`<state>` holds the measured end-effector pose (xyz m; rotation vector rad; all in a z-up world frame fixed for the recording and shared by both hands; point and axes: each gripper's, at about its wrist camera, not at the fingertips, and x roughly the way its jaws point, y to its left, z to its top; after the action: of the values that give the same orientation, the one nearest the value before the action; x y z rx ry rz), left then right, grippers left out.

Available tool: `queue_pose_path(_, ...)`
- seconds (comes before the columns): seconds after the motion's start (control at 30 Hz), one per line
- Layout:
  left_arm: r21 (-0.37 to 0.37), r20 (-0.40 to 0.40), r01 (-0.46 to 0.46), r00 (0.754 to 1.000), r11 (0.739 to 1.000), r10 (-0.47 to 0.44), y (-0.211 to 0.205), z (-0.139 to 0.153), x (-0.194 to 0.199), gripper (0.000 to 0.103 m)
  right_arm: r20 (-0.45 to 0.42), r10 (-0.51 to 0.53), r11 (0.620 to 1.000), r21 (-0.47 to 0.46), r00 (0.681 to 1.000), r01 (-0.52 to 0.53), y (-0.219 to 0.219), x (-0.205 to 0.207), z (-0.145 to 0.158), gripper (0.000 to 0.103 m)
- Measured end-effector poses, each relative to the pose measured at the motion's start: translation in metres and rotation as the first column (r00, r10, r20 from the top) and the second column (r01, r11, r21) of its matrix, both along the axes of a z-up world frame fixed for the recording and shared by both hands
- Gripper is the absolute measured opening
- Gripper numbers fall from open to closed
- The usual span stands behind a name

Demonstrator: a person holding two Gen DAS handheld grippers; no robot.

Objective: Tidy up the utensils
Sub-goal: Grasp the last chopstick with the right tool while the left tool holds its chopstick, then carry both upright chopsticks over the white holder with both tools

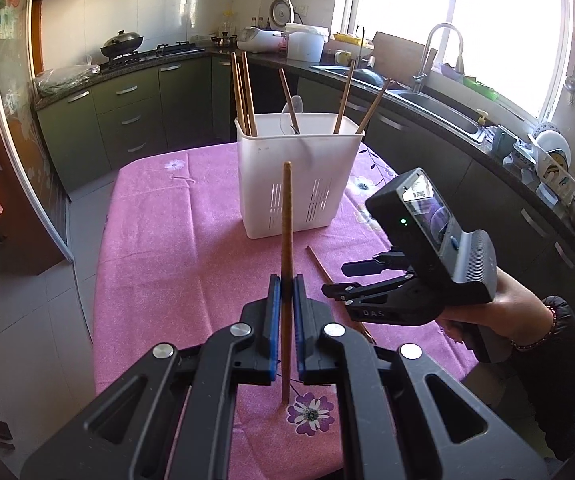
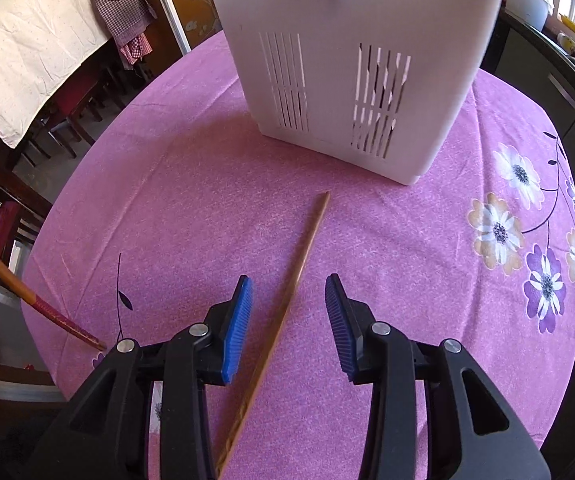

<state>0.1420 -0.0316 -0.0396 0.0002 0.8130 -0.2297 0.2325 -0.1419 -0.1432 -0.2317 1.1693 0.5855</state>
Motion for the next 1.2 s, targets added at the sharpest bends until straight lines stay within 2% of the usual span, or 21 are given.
queue_pose_path(0.2,-0.003,0.007,0.002,1.000,1.000,-0.001,0.003,0.000,-0.002,0.006,0.009,0.003,0.998,-0.060,1.000,-0.002,0.019,0.004,-0.007,0.038)
queue_pose_path(0.27,-0.003,0.008,0.003,1.000,1.000,-0.003,0.004,0.000,-0.002,0.006,0.025,0.002,0.997,-0.080,1.000,0.000,0.021,0.004,-0.008,0.033)
queue_pose_path(0.43,-0.003,0.008,0.003,1.000,1.000,-0.003,0.004,0.000,-0.002,0.006,0.032,0.001,0.998,-0.068,1.000,0.001,0.025,0.008,-0.009,0.011)
queue_pose_path(0.67,-0.001,0.008,0.004,1.000,1.000,-0.004,0.004,0.000,-0.003,0.006,0.047,-0.019,0.999,-0.037,0.999,0.020,0.009,0.006,-0.005,0.007)
queue_pose_path(0.77,0.003,0.008,0.004,1.000,1.000,-0.004,0.005,0.001,-0.003,0.006,0.093,-0.038,0.999,0.015,0.995,0.036,-0.006,0.002,0.015,0.006)
queue_pose_path(0.9,0.006,0.005,0.002,1.000,1.000,-0.002,0.007,0.002,-0.003,0.006,0.178,-0.073,0.994,0.097,0.981,0.056,-0.027,-0.011,0.057,0.006)
queue_pose_path(1.07,0.009,0.006,0.002,1.000,1.000,-0.002,0.006,0.002,-0.004,0.006,0.293,-0.111,0.979,0.197,0.950,0.054,-0.058,-0.045,0.112,0.006)
queue_pose_path(1.2,0.013,0.009,0.006,1.000,1.000,-0.006,0.006,0.003,-0.006,0.006,0.347,-0.130,0.971,0.234,0.929,0.049,-0.078,-0.074,0.135,0.006)
